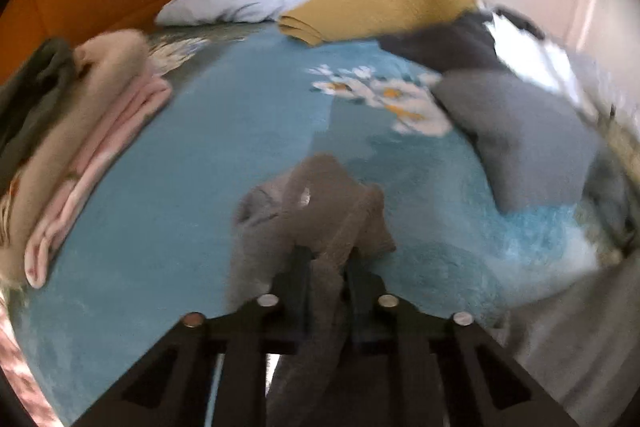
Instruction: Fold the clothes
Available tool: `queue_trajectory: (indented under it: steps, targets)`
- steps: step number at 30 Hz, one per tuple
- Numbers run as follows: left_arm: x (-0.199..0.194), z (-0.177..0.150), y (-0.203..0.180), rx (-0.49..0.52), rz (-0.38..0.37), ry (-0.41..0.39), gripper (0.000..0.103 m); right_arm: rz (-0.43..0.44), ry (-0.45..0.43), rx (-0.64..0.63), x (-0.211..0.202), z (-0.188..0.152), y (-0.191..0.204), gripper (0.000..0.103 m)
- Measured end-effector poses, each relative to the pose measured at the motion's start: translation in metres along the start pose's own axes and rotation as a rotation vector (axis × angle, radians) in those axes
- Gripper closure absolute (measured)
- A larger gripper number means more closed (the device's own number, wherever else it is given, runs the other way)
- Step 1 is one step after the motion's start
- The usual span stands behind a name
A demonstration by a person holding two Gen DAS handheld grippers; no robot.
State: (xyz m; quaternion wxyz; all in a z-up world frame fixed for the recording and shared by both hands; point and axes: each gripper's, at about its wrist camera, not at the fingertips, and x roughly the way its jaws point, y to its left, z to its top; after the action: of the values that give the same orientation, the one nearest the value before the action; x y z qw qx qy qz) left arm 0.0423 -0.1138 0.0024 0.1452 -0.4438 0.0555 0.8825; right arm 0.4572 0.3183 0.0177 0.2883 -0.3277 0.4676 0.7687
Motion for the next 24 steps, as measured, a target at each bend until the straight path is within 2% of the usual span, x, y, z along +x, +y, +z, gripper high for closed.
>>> queue_trajectory:
  steps: [4,7,9,14,15,16,18,19,22,24]
  targets:
    - [-0.045,0.010,0.055,-0.132,0.011,-0.134,0.090,-0.014,-0.023,-0.008,-0.006,0.002,0.004,0.086]
    - [-0.078,0.021,0.104,-0.255,-0.025,-0.208,0.090,-0.030,-0.074,-0.034,-0.017,0.005,0.013,0.088]
    - [-0.094,0.029,0.125,-0.285,-0.034,-0.235,0.090,-0.028,-0.128,-0.075,-0.032,0.011,0.026,0.089]
    - [-0.134,0.028,0.146,-0.271,-0.097,-0.404,0.091,0.028,-0.274,-0.114,-0.076,0.025,0.048,0.089]
    - [-0.133,0.022,0.149,-0.271,-0.097,-0.403,0.091,0.042,-0.303,-0.117,-0.084,0.026,0.049,0.090]
    - [-0.131,0.014,0.153,-0.270,-0.097,-0.399,0.091,0.052,-0.330,-0.120,-0.093,0.028,0.051,0.095]
    - [-0.107,-0.011,0.165,-0.328,-0.110,-0.301,0.091,-0.024,-0.360,-0.151,-0.103,0.024,0.047,0.095]
    - [-0.095,-0.024,0.171,-0.357,-0.117,-0.251,0.091,-0.047,-0.331,-0.149,-0.100,0.021,0.039,0.095]
    - [-0.086,-0.042,0.179,-0.414,-0.132,-0.226,0.091,-0.103,-0.242,-0.129,-0.085,0.011,0.012,0.095]
    - [-0.080,-0.054,0.184,-0.450,-0.141,-0.213,0.091,-0.110,-0.188,-0.096,-0.073,0.005,-0.006,0.095]
